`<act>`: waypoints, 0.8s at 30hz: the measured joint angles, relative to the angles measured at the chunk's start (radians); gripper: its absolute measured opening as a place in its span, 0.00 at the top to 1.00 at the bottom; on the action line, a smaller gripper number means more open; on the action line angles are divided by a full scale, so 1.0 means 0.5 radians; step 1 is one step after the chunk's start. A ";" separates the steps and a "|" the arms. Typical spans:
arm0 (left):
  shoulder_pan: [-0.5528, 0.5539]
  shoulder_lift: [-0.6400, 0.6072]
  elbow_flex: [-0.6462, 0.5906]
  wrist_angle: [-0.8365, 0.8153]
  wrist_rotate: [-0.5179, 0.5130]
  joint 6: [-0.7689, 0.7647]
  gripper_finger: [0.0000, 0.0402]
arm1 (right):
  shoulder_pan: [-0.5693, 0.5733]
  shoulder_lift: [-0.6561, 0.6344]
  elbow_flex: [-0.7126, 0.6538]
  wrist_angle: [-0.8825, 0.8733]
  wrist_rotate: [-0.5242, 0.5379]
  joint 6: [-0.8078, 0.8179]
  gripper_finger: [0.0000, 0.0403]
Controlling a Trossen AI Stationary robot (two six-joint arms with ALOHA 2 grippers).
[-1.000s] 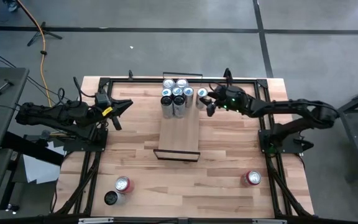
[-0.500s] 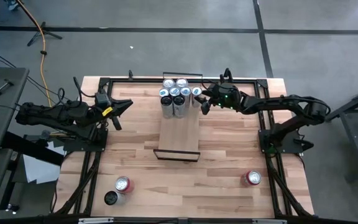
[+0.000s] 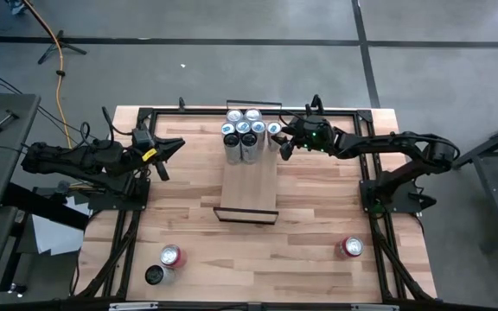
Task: Place canned beverage on shelf
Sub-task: Put the blue soda can on the shelf aligned with the other blue soda can
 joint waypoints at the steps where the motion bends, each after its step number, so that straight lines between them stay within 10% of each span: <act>1: 0.000 0.000 0.000 0.000 0.000 0.000 1.00 | 0.000 0.000 0.000 -0.008 0.000 0.000 0.52; 24: 0.000 0.000 0.000 0.000 0.010 -0.001 1.00 | 0.001 -0.001 0.000 -0.058 0.053 -0.057 0.35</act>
